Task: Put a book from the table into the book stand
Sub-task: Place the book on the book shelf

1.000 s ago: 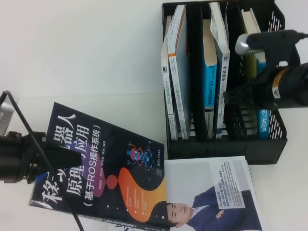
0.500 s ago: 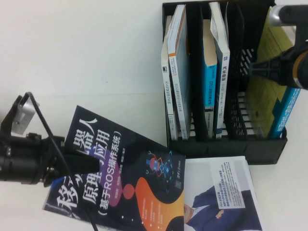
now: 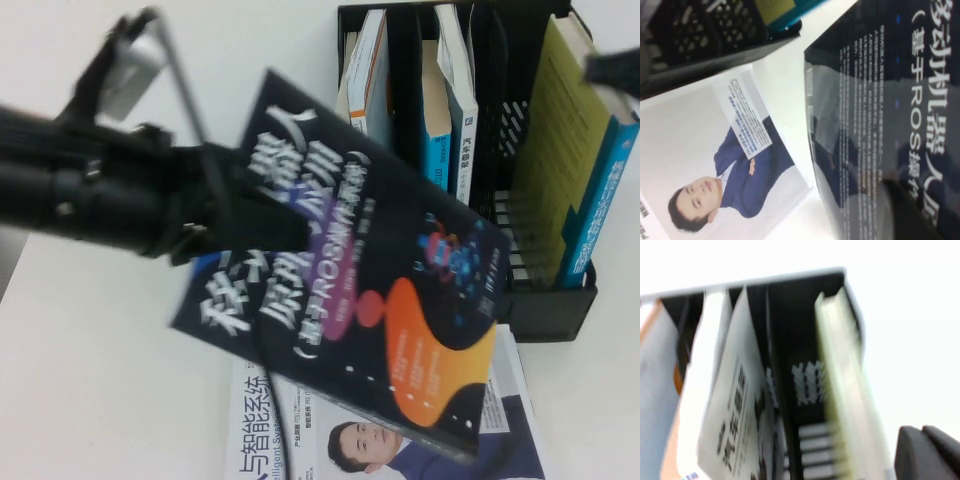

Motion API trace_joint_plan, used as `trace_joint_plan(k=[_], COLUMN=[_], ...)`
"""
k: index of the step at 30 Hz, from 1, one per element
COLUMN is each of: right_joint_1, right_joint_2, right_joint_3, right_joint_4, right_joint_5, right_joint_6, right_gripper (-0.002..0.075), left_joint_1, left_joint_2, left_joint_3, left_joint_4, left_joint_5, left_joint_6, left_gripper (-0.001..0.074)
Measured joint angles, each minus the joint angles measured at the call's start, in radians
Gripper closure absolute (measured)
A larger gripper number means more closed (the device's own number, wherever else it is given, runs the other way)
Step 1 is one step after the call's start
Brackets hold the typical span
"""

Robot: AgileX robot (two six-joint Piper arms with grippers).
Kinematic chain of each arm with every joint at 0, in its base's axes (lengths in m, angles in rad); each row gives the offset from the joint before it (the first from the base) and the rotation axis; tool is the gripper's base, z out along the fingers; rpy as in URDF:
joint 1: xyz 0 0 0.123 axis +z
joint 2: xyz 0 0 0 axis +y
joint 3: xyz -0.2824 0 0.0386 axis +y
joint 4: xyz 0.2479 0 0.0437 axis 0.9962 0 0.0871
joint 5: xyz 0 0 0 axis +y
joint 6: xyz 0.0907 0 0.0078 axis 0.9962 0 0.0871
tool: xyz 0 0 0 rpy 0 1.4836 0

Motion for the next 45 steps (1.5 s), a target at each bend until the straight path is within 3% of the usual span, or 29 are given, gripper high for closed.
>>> trace_joint_plan(k=[5, 14, 19, 24, 29, 36, 45], right_joint_1=[0.000, 0.000, 0.000, 0.000, 0.000, 0.000, -0.036], right_joint_2=[-0.169, -0.293, -0.284, -0.242, -0.137, 0.058, 0.132], right_joint_3=[0.000, -0.003, -0.003, -0.003, -0.003, -0.002, -0.002], right_joint_4=[-0.004, 0.055, 0.342, 0.502, 0.693, 0.849, 0.807], right_joint_5=[0.041, 0.178, 0.187, 0.166, 0.116, -0.025, -0.069], right_joint_6=[-0.023, -0.173, -0.465, -0.563, -0.738, -0.793, -0.735], right_gripper=[0.0721, 0.0721, 0.0721, 0.0721, 0.0721, 0.0721, 0.0721], left_joint_1=[-0.142, -0.197, -0.197, -0.197, -0.197, -0.197, -0.197], left_joint_2=[0.043, 0.294, 0.380, 0.374, 0.364, 0.366, 0.366], left_joint_3=[-0.140, -0.427, -0.562, -0.674, -0.702, -0.702, -0.702], left_joint_4=[0.102, 0.237, 0.330, 0.328, 0.332, 0.350, 0.365], left_joint_5=[-0.033, -0.031, 0.047, 0.082, 0.116, 0.153, 0.153], left_joint_6=[-0.123, -0.293, -0.315, -0.346, -0.362, -0.378, -0.395], left_gripper=[0.0624, 0.0625, 0.0625, 0.0625, 0.0625, 0.0625, 0.0625])
